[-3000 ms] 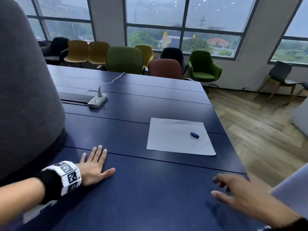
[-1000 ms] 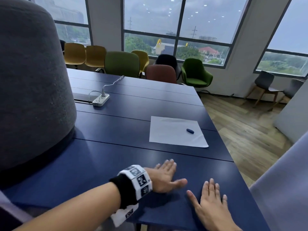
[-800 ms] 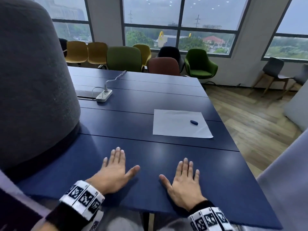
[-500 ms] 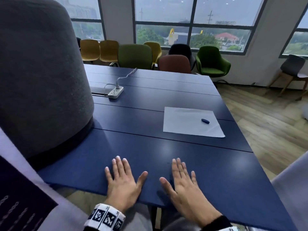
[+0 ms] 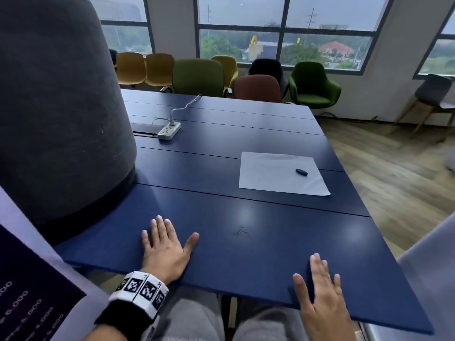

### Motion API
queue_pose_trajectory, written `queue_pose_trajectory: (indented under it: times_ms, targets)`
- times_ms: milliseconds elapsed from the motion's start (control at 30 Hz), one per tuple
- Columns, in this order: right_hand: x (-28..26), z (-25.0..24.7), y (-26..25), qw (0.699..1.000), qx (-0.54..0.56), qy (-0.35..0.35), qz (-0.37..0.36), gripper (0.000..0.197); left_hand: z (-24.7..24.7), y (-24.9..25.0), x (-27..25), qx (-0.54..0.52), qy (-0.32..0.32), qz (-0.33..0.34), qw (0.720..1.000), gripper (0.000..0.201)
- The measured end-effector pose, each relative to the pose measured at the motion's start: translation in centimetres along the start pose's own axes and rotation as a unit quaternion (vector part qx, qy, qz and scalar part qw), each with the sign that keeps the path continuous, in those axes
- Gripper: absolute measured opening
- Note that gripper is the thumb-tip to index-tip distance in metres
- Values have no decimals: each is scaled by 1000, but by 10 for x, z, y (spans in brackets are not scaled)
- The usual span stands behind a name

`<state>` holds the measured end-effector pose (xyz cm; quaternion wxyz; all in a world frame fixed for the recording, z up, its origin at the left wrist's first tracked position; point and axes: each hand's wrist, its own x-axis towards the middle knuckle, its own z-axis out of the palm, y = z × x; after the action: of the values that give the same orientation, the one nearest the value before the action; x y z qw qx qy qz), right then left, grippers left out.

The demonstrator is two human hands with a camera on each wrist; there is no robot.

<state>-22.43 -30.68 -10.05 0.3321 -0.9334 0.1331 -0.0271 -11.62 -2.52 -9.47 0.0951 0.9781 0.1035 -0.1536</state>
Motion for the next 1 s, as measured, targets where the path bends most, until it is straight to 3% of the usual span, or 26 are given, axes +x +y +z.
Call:
queue_pose_trajectory:
  times_ms: [67,167,233,300,400,467,567,633,833,933,1000]
  targets:
    - [-2,-1,-5,999,26,18,-3,124,5,21,-4,10,-16,41,999,107]
    - [-2,-1,-1,997,68,39,-2,123,21,81,-17,23,-41,157,986,115]
    - [-2,0,4,996,86,36,-11,120,27,121,-27,0,-94,242,966,132]
    - [-2,-6,7,991,127,31,-9,112,23,149,-36,-47,-149,285,946,127]
    - [-1,-16,19,987,114,112,2,99,6,142,-25,-81,-128,257,954,93]
    - [4,-15,34,988,57,147,5,108,-3,107,-1,-42,-66,182,980,90]
    - [9,0,47,995,-29,96,28,109,-15,50,29,35,-45,48,997,95]
    - [9,7,47,994,-66,78,27,97,-15,43,37,65,-65,28,995,97]
    - [10,7,55,986,-122,111,-17,91,13,143,27,93,-83,164,979,102]
    - [13,10,59,987,-109,114,-39,88,25,203,3,99,-121,245,957,111]
    - [15,11,62,984,-108,130,-51,86,15,230,-6,78,-165,290,939,104]
